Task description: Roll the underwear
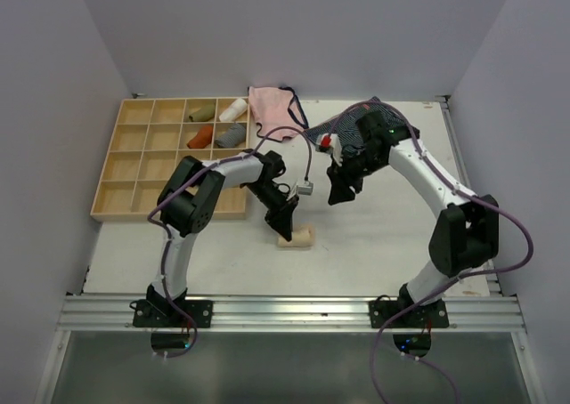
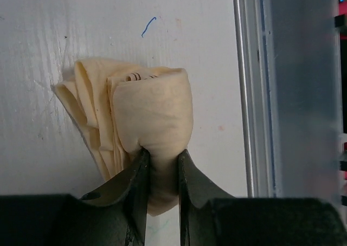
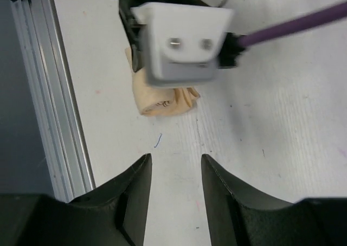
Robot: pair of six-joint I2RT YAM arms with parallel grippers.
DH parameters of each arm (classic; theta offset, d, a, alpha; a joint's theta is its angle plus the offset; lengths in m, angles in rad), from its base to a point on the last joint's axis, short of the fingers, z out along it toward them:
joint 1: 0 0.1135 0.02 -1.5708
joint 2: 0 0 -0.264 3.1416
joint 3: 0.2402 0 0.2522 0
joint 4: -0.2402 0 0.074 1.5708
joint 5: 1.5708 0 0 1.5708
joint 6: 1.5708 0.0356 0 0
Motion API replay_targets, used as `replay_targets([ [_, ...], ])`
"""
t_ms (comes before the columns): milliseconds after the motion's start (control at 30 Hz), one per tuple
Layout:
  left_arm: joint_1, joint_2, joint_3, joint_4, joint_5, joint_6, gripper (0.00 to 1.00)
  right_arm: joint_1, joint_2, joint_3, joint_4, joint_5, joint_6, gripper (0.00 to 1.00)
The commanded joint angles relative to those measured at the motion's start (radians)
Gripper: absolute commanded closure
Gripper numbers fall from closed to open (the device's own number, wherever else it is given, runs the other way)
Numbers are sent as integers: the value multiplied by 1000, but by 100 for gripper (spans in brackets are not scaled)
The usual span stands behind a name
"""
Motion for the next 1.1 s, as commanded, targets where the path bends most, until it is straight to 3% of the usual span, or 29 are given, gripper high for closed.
replay_targets([
  [0,4,174,22,-85,-218,-45,85,130,-99,-126,90,107,-29,54],
  [100,6,214,77,-98,-236,-61,82,268,-135,-235,226,219,-5,48],
  [300,12,258,112,-129,-265,-53,78,423,-55,-267,404,287,17,43],
  [467,17,268,126,-129,-281,-51,75,471,31,-263,482,320,-12,41],
  [733,35,281,166,-138,-284,-51,66,514,124,-275,434,324,-86,42],
  [1067,112,167,272,-140,-258,-91,50,514,253,-215,355,382,-110,68],
])
